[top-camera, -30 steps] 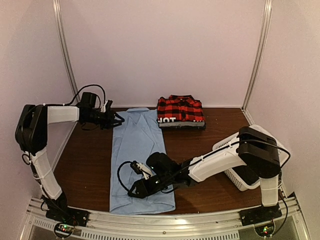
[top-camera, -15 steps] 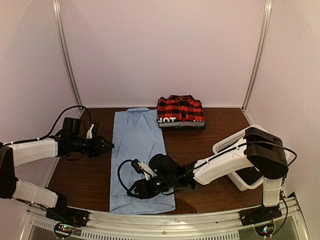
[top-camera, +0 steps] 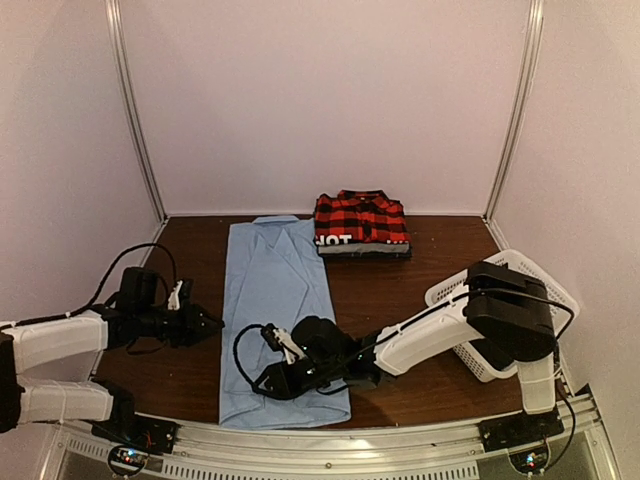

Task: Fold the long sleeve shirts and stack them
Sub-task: Smooth out the rectangle-folded shirt at the center of the board, then pick up the rectangle-folded shirt from the center of the board, then fold the rectangle-folded shirt at the center of the board, then adjust the 2/3-rectangle-folded shirt at the center of the board.

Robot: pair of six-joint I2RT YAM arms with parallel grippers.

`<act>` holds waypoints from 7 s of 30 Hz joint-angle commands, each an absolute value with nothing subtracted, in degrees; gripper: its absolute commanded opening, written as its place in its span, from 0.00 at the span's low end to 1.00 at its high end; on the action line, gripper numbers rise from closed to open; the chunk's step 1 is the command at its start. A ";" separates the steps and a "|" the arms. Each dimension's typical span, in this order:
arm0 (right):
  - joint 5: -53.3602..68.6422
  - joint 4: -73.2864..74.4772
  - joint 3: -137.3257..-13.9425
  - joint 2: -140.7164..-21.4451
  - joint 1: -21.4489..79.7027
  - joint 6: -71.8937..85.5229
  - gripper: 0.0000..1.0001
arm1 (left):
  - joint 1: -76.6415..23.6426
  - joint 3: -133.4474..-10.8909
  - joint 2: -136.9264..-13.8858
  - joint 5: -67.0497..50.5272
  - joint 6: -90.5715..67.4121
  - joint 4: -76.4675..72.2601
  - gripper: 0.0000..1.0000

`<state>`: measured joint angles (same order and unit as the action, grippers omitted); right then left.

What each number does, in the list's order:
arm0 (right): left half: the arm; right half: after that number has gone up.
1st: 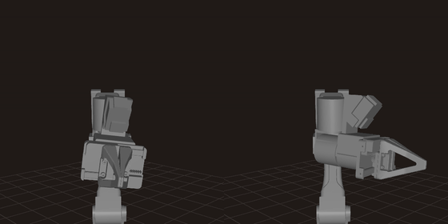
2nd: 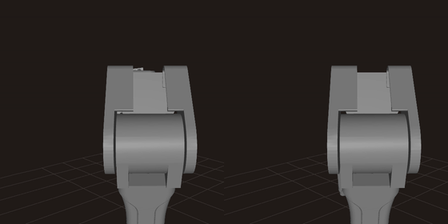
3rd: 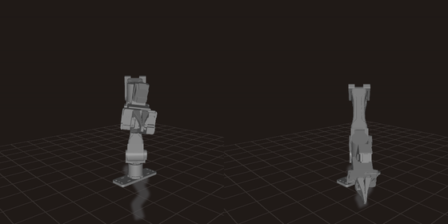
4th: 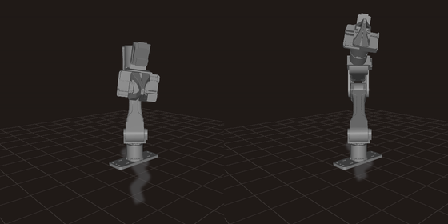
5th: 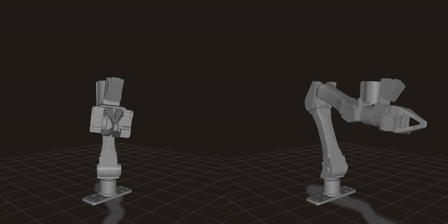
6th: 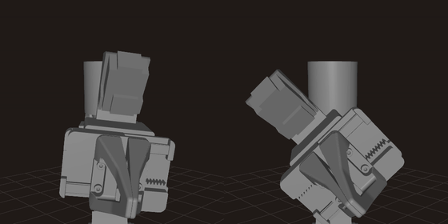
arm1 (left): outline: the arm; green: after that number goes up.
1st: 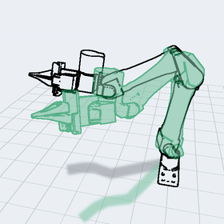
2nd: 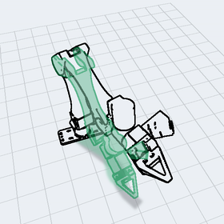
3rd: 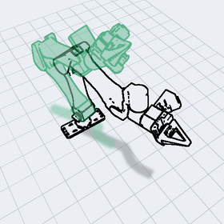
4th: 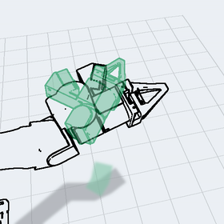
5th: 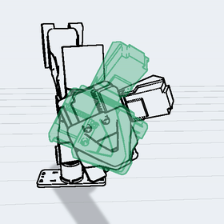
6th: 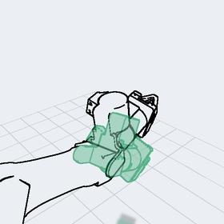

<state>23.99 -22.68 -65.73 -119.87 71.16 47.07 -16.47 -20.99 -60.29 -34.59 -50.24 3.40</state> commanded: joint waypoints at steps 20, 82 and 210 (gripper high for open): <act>20.51 -27.35 -41.87 -98.92 71.02 52.51 0.43 | -43.26 -9.87 -49.98 -28.31 -70.72 4.53 0.33; 28.56 -32.52 -29.67 -99.33 57.28 57.71 0.44 | -36.74 -10.00 -51.42 -26.71 -64.29 14.53 0.37; 19.72 -8.81 -78.04 -119.13 43.09 27.36 0.57 | -12.40 -44.18 -82.48 -27.13 -44.72 4.62 0.64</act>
